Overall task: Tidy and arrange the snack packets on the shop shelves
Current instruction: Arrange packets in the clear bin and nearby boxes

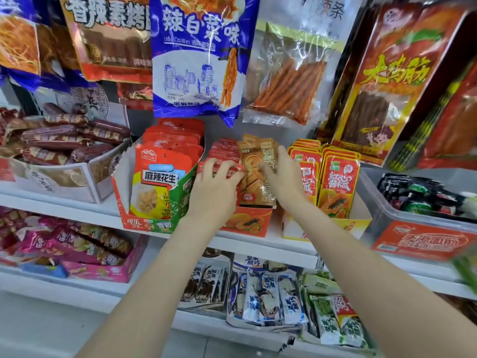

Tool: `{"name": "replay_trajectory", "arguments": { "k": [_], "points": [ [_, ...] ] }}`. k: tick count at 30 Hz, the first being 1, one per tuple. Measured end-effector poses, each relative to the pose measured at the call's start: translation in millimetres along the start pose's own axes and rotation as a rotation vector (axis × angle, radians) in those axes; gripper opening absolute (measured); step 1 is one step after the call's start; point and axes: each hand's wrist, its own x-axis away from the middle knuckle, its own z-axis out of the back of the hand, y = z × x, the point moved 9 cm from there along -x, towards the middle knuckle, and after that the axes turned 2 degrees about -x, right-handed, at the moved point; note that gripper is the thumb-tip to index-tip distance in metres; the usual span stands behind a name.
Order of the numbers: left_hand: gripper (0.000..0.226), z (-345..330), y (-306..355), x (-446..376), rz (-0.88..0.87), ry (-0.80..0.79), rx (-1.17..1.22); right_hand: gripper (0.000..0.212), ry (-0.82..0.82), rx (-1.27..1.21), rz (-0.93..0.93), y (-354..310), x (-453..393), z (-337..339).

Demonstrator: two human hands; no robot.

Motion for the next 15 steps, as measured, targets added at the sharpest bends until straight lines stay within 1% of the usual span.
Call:
{"name": "replay_trajectory", "arguments": {
  "k": [3, 5, 6, 8, 10, 11, 12, 14, 15],
  "points": [
    [0.039, -11, -1, 1, 0.082, -0.115, 0.037, 0.025, 0.101, 0.016, 0.029, -3, 7, 5],
    [0.043, -16, -5, 0, 0.139, -0.146, 0.036, 0.024, 0.108, -0.028, 0.011, -1, 13, 1],
    [0.044, -14, -6, 0, 0.166, -0.131, 0.039, 0.025, 0.065, -0.073, 0.003, 1, 16, -3],
    [0.046, -12, -8, -3, 0.225, -0.102, 0.061, 0.028, -0.092, -0.210, -0.026, 4, 21, -11],
    [0.054, -12, -9, -5, 0.266, -0.103, 0.068, 0.040, -0.245, -0.294, -0.041, 3, 23, -12],
    [0.059, -12, -10, -7, 0.279, -0.098, 0.074, 0.048, -0.271, -0.276, -0.043, 3, 22, -9],
    [0.064, -11, -11, -9, 0.291, -0.096, 0.085, 0.053, -0.264, -0.241, -0.042, 4, 20, -3],
    [0.068, -12, -11, -10, 0.304, -0.109, 0.107, 0.055, -0.253, -0.153, -0.021, 3, 14, 3],
    [0.069, -13, -10, -10, 0.305, -0.116, 0.109, 0.056, -0.279, -0.102, -0.001, 0, 12, -1]
  ]
}}
